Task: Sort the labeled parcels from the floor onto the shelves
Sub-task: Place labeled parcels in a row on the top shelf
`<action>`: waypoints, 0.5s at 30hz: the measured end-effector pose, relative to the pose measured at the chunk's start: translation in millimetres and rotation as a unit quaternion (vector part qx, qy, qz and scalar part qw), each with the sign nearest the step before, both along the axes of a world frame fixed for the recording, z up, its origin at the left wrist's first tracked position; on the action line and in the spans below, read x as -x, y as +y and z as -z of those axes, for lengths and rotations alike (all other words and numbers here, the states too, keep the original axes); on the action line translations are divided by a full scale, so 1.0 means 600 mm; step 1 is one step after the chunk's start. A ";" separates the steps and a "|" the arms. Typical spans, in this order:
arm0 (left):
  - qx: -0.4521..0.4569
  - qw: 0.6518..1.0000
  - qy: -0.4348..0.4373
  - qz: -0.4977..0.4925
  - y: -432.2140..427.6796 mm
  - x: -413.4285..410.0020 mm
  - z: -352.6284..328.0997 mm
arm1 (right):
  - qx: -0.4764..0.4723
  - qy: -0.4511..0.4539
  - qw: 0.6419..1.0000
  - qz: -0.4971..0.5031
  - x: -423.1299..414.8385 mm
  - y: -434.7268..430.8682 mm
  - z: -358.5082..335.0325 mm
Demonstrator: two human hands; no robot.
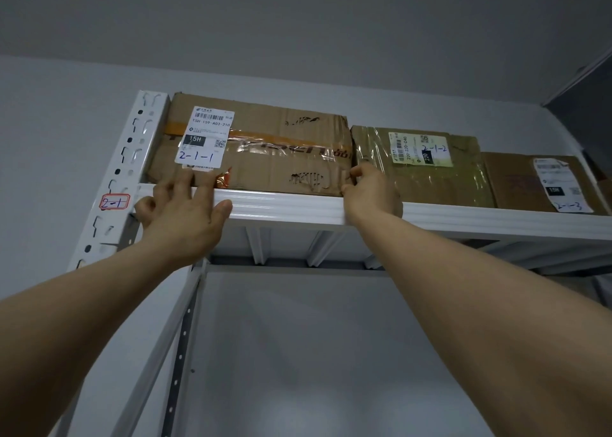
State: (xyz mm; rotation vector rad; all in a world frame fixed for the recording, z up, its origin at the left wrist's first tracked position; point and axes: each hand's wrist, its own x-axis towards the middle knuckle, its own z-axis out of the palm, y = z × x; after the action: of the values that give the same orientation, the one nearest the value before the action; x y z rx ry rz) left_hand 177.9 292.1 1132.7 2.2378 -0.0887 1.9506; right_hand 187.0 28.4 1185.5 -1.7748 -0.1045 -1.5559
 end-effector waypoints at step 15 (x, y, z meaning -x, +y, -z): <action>0.004 1.000 -0.025 0.019 -0.009 -0.014 0.022 | -0.001 0.036 0.999 0.039 0.002 0.000 0.001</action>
State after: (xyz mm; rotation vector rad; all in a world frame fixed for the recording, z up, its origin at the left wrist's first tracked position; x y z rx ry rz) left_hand 186.1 286.9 1119.3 2.1679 -0.1291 1.9833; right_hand 185.6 28.5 1184.7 -1.8494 0.0009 -1.5436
